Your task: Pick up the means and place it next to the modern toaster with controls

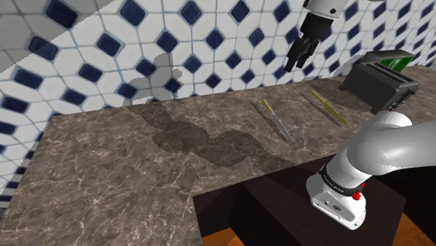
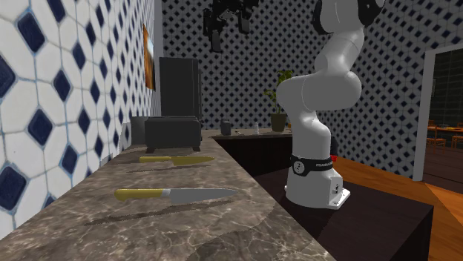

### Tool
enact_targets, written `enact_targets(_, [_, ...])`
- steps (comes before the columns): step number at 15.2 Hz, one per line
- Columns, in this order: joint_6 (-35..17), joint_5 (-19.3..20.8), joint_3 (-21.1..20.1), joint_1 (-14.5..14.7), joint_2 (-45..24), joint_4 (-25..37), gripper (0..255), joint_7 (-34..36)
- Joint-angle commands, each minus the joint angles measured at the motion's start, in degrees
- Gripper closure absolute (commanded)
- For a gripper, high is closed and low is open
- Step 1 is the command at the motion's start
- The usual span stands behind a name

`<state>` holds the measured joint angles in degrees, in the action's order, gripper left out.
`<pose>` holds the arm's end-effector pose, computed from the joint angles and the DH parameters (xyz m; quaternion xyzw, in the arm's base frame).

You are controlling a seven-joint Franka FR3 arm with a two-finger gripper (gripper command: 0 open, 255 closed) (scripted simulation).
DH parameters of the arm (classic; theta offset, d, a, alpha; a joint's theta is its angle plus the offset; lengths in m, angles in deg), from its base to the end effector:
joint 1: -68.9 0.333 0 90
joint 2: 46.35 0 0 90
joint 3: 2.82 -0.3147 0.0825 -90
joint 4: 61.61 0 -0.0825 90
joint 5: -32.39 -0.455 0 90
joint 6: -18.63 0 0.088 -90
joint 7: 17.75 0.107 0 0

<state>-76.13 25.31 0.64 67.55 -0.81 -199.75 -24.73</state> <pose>0.3830 -0.0233 0.5712 -0.9961 -0.0235 -0.0260 0.0810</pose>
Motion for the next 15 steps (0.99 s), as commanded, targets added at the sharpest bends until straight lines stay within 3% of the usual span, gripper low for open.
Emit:
enact_targets(1, [0.0, 0.0, 0.0, 0.0, 0.0, 0.0, 0, 0.0])
enact_targets(8, [-13.32, 2.14, 0.28, -3.22, -4.09, -9.53, 0, 1.7])
enact_targets(15, [-27.91, 4.3, 1.05, -6.56, -12.34, -16.14, 0, 3.67])
